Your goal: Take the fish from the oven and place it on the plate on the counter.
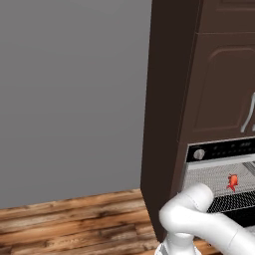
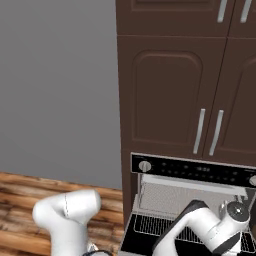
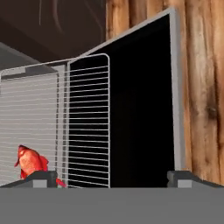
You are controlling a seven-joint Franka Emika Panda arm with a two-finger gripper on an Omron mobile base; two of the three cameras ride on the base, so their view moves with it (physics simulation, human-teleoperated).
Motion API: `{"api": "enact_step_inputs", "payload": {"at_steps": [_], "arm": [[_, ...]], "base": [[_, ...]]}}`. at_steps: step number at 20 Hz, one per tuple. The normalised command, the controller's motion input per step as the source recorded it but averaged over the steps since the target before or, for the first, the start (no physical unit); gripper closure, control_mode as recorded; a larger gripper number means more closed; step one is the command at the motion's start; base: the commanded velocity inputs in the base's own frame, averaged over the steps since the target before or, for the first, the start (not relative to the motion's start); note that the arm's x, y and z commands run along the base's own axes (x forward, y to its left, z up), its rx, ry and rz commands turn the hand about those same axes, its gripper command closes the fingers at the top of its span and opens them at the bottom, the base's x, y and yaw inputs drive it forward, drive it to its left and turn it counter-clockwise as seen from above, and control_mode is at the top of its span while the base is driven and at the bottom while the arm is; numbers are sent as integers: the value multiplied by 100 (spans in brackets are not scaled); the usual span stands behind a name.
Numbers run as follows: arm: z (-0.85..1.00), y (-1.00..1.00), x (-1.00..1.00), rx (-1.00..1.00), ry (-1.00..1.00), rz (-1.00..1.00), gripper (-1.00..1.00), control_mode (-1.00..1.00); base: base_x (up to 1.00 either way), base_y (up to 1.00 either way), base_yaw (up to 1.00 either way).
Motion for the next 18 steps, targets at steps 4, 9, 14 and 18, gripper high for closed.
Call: {"api": "enact_step_inputs", "payload": {"at_steps": [4,9,14,18], "arm": [[83,22,-20,-13,-22,63,-100,-100],[94,9,-14,-23,-8,44,-100,-100],[20,45,16,-22,17,28,-100,-100],[0,43,65,-21,34,10,-100,-100]], "base": [[0,0,0],[0,0,0],[0,0,0],[0,0,0]]}}
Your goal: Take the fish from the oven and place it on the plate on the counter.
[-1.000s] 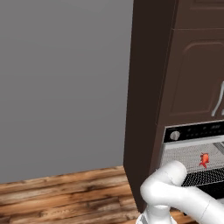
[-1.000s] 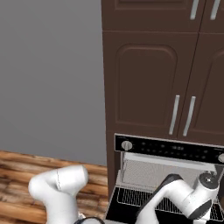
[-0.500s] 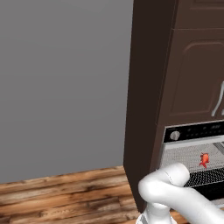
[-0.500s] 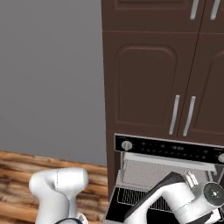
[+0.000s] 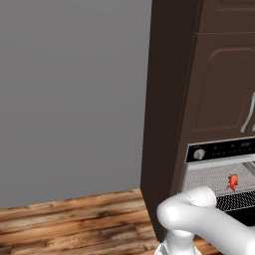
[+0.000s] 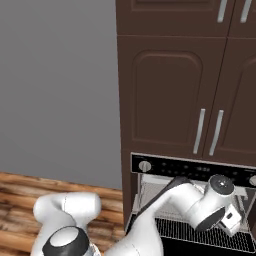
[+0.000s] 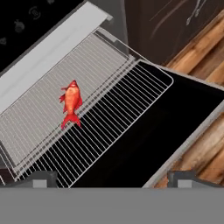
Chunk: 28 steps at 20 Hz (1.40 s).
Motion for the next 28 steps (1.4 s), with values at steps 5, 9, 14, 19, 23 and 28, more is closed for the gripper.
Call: {"api": "enact_step_inputs", "payload": {"at_steps": [5,9,14,19,23,28], "arm": [[0,29,59,-13,17,0,-100,-100],[0,11,7,-1,3,0,-100,-100],[-10,0,0,9,8,0,-100,-100],[-37,8,5,9,6,6,-100,-100],[-38,15,25,2,9,15,-100,-100],[-17,18,20,0,2,16,-100,-100]], "base": [[0,0,0],[0,0,0],[0,0,0],[0,0,0],[0,0,0],[0,0,0]]}}
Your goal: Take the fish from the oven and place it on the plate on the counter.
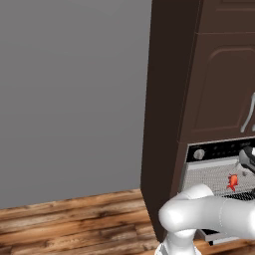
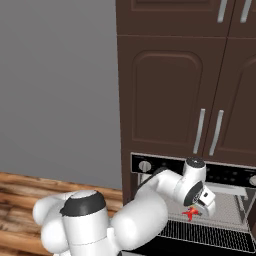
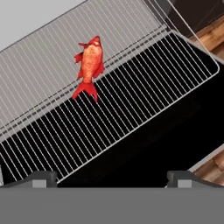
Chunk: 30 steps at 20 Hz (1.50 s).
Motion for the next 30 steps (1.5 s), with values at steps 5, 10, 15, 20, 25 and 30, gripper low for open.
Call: {"api": "enact_step_inputs", "payload": {"at_steps": [5,10,15,20,25,30], "arm": [[-34,14,6,0,-1,18,-100,-100],[-42,16,0,0,-3,19,-100,-100],[-27,32,5,0,-7,17,-100,-100],[-25,14,2,0,-4,12,-100,-100],[-16,-2,0,0,0,1,-100,-100],[-1,-5,21,0,0,0,-100,-100]], "base": [[0,0,0],[0,0,0],[0,0,0],[0,0,0],[0,0,0],[0,0,0]]}}
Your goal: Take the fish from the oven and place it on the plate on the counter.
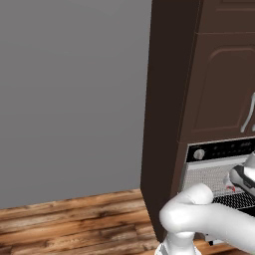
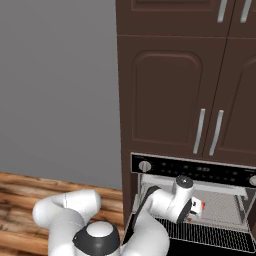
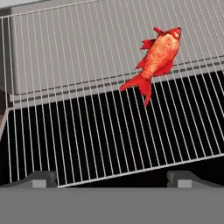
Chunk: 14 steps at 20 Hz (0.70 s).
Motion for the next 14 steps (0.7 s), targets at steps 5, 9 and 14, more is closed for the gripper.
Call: {"api": "enact_step_inputs", "payload": {"at_steps": [5,9,14], "arm": [[0,0,40,0,0,0,-100,-100],[-6,-3,35,0,0,0,-100,-100],[-37,-18,18,0,0,0,-100,-100]], "base": [[0,0,0],[0,0,0],[0,0,0]]}}
